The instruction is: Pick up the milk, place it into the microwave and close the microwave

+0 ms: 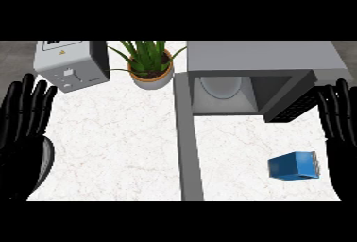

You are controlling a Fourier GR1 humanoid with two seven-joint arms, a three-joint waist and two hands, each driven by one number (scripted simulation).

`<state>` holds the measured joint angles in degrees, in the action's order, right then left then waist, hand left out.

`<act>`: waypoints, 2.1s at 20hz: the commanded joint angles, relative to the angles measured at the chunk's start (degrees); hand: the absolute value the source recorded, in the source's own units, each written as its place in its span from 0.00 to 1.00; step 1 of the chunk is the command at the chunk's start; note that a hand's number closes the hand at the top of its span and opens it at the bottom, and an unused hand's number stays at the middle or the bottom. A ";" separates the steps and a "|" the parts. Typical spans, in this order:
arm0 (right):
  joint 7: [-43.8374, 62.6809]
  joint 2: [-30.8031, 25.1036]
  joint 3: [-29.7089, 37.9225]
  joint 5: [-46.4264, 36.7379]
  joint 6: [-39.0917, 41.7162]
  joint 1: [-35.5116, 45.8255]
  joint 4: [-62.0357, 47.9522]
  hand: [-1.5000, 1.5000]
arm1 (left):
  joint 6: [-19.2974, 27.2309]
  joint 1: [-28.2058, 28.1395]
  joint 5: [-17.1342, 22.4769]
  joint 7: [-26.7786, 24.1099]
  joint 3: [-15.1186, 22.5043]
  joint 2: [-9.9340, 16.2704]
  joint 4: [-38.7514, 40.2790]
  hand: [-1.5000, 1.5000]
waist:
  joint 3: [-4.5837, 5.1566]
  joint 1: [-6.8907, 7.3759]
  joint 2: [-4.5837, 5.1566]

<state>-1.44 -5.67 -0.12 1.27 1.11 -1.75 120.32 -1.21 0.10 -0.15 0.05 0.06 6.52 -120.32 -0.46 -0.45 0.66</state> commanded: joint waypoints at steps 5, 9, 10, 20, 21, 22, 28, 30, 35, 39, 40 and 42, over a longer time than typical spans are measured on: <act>2.58 -1.94 3.58 11.69 6.20 -5.07 10.94 0.00 | -0.16 -0.34 2.48 -3.32 -4.30 -0.74 4.35 0.00 | 0.47 0.07 -0.74; 8.68 -3.47 3.13 16.75 8.85 -11.09 16.13 0.00 | 0.73 -3.73 7.61 5.75 -8.31 -0.16 -1.39 0.00 | 0.46 0.32 -0.87; 8.14 -4.54 3.87 16.53 10.12 -9.84 13.88 0.00 | -1.48 -6.52 8.32 1.04 -8.50 -0.58 1.55 0.00 | 0.48 0.47 -0.76; 7.90 -2.04 8.54 14.71 11.20 -16.87 18.57 0.00 | -6.64 -13.17 15.52 2.63 -13.92 -0.13 -5.57 0.00 | 0.46 0.39 -0.76; 10.73 -1.67 6.73 12.52 9.31 -15.28 19.15 0.00 | -7.92 -15.26 16.97 3.71 -15.09 0.51 -7.77 0.00 | 0.47 0.57 -0.76; 8.56 -2.13 9.08 14.54 11.62 -19.28 18.64 0.00 | -8.21 -18.39 17.51 3.37 -14.91 -0.67 -10.86 0.00 | 0.46 0.52 -0.83; 3.63 0.25 9.51 11.47 14.82 -19.73 11.32 0.00 | -11.17 -21.43 22.84 6.25 -19.10 -0.65 -13.90 0.00 | 0.45 0.61 -0.76; 2.32 -1.50 12.70 14.72 17.70 -21.44 9.57 0.00 | -14.47 -19.63 26.79 2.29 -24.79 2.21 -6.89 0.00 | 0.47 0.50 -0.76; -0.66 1.32 10.67 8.67 16.73 -17.08 2.13 0.00 | -12.45 -18.34 26.22 8.18 -24.32 1.99 -12.24 0.00 | 0.46 0.66 -0.68; -1.21 1.86 13.64 10.31 17.28 -21.21 2.41 0.00 | -18.23 -25.99 29.12 4.48 -27.05 -0.75 -13.77 0.00 | 0.47 0.78 -0.80; -1.86 0.68 14.70 8.39 15.90 -14.77 -3.83 0.00 | -15.85 -19.13 27.67 6.79 -25.59 1.61 -10.00 0.00 | 0.46 0.63 -0.64; -6.54 0.60 16.02 8.67 19.12 -19.34 -5.36 0.00 | -16.87 -23.83 31.76 8.06 -29.49 1.20 -14.20 0.00 | 0.44 0.68 -0.75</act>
<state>-5.21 -3.62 12.40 9.17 18.48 -21.43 119.62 -17.33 -23.04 27.38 6.14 -25.58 6.48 -133.29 -0.01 0.28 -0.09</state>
